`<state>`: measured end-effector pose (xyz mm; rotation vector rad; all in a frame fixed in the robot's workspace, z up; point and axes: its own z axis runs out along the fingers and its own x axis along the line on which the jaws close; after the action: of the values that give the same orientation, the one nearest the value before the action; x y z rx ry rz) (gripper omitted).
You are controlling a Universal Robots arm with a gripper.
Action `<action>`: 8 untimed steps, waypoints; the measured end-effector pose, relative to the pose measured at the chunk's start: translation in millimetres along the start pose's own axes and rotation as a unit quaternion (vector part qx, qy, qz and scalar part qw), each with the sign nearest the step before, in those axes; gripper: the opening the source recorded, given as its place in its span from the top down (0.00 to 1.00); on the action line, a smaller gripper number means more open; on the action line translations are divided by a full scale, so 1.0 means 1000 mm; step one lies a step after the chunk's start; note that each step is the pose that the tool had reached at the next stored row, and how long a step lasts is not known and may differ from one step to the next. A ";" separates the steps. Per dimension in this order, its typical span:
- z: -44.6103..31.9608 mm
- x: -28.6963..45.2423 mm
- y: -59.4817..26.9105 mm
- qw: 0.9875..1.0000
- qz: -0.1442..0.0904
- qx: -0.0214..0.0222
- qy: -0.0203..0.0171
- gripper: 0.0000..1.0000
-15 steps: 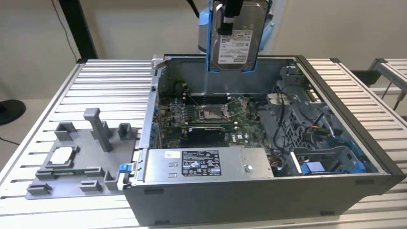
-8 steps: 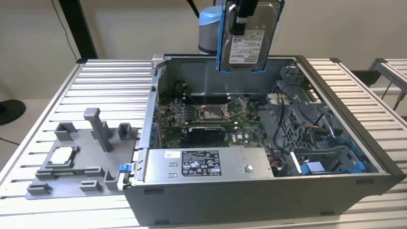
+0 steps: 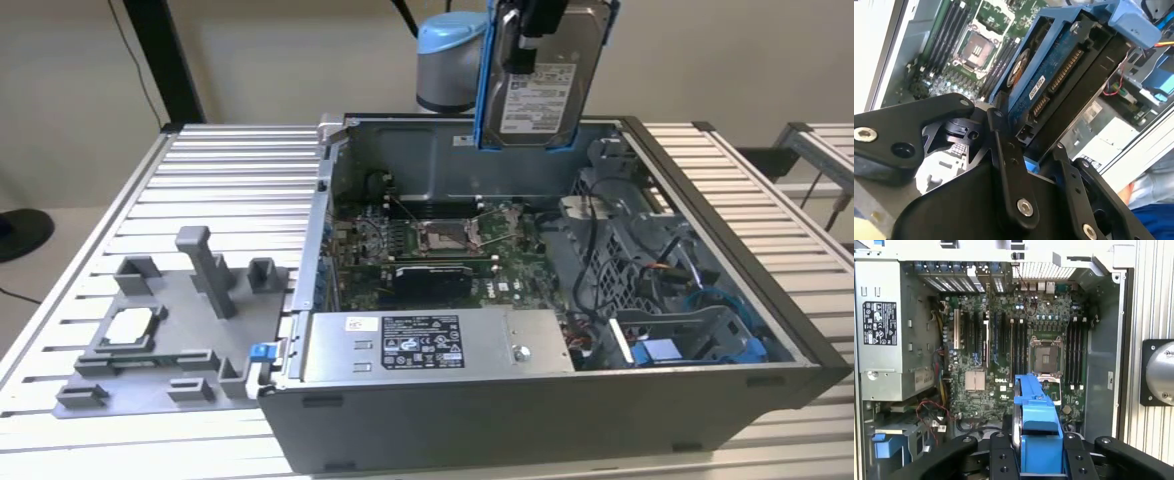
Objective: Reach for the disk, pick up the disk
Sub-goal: 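Pick up the disk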
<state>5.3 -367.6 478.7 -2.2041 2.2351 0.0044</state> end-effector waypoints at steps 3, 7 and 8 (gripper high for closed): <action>0.0000 -0.0001 -0.0089 1.000 0.000 0.000 0.000 1.00; 0.0000 -0.0003 -0.0199 1.000 0.000 0.000 0.000 1.00; 0.0000 -0.0003 -0.0225 1.000 0.000 0.000 0.000 1.00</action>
<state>27.8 -367.6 478.7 -2.2041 2.2351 0.0045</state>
